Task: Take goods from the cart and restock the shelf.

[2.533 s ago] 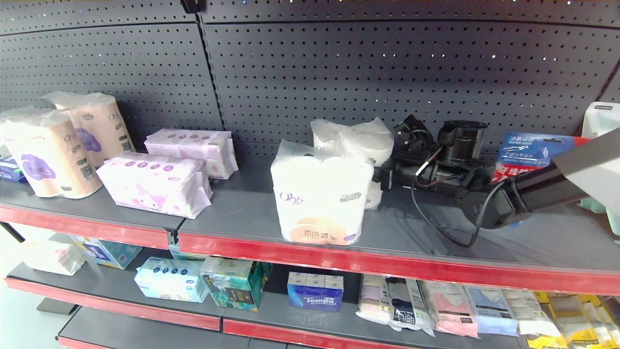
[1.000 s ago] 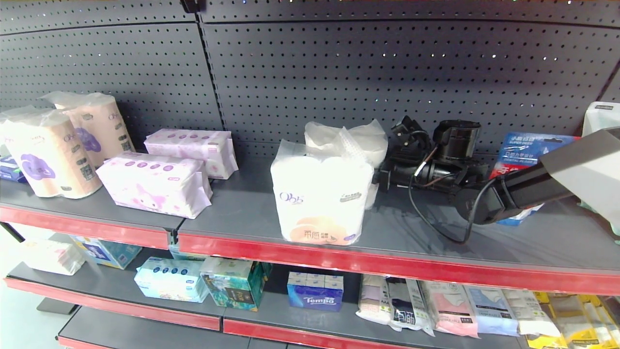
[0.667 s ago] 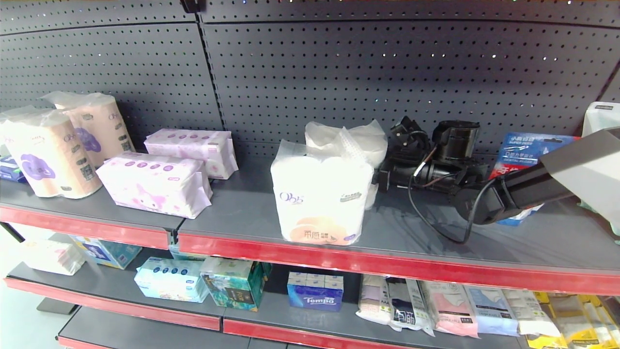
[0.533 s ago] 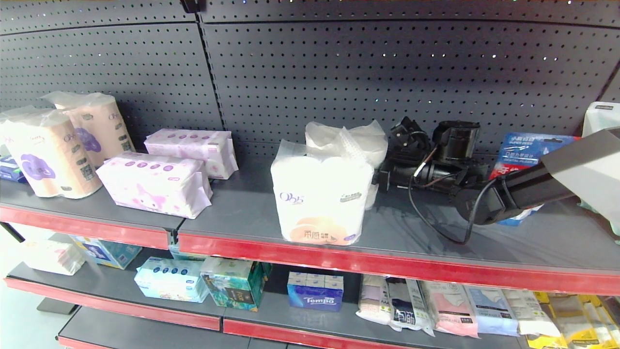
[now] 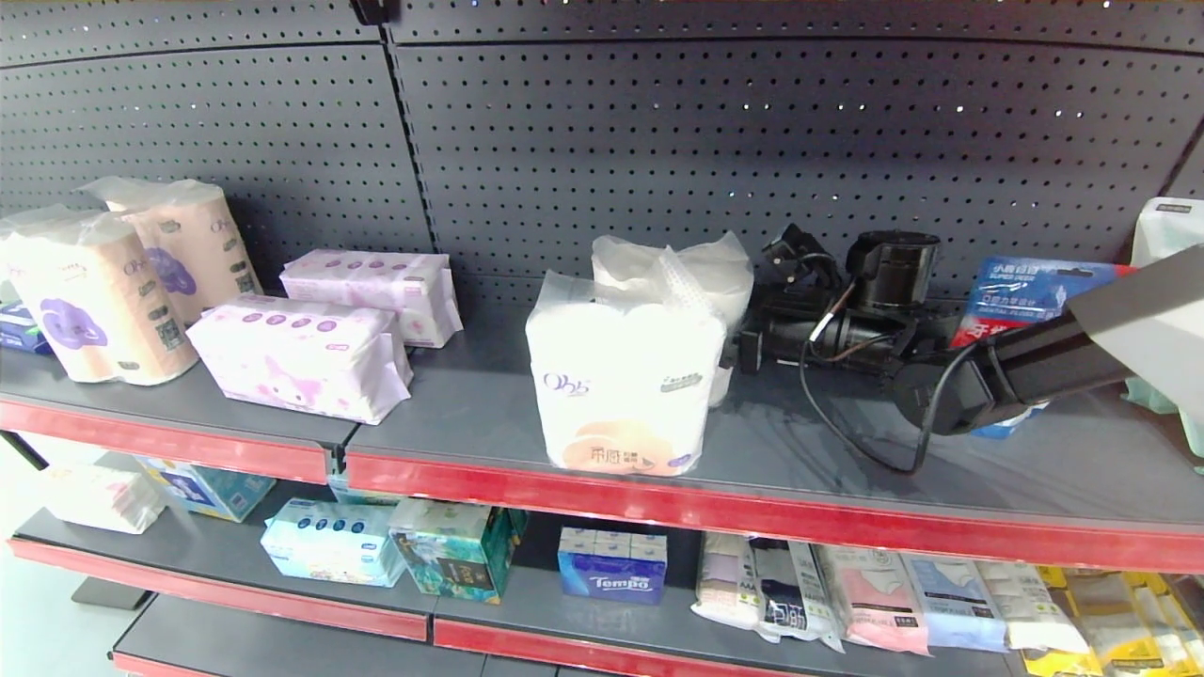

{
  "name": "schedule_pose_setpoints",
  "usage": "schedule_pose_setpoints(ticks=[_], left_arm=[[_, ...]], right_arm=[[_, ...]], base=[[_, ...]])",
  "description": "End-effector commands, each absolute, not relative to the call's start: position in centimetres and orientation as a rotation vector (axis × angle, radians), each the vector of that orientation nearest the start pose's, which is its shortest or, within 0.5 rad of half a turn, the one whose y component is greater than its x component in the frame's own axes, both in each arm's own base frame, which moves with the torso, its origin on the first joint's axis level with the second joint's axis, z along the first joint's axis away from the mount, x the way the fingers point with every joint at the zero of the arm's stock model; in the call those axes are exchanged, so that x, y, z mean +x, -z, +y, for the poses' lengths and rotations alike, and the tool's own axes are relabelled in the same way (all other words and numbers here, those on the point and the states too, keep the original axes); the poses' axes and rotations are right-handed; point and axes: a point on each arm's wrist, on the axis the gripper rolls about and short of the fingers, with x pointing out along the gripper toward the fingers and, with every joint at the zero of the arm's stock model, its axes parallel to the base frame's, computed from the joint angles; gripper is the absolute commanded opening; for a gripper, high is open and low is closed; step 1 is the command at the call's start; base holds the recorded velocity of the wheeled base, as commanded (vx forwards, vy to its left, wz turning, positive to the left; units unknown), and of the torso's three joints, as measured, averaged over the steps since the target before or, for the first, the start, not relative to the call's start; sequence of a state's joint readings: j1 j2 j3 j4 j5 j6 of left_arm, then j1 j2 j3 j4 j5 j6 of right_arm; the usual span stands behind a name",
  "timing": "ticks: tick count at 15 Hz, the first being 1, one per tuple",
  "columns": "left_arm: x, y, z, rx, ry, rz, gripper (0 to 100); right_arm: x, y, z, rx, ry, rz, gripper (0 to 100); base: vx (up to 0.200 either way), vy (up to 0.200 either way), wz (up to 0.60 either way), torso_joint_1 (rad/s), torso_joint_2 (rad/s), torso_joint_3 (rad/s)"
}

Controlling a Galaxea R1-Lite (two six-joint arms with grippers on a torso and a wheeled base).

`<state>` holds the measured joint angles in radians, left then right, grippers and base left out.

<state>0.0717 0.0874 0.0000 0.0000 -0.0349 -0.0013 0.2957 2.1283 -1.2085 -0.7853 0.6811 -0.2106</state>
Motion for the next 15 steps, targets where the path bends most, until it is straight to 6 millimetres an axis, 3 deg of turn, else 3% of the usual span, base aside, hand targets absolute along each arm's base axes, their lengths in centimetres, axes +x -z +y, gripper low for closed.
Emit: schedule_pose_setpoints(ticks=[1, 10, 15], left_arm=[[-1.6, -7.7, -0.2, -0.006, -0.037, 0.089, 100], [-1.6, -7.7, -0.2, -0.006, -0.037, 0.087, 100], [-1.6, -7.7, -0.2, -0.006, -0.037, 0.089, 100]], right_arm=[[38.9, -16.3, 13.3, -0.163, -0.980, 0.012, 100], [35.5, -20.2, 12.0, -0.139, -0.923, -0.036, 100], [33.9, -21.0, 11.0, -0.140, -0.888, -0.041, 100]], base=[[0.000, 0.000, 0.00, 0.000, 0.00, 0.000], [0.000, 0.000, 0.00, 0.000, 0.00, 0.000], [0.000, 0.000, 0.00, 0.000, 0.00, 0.000]])
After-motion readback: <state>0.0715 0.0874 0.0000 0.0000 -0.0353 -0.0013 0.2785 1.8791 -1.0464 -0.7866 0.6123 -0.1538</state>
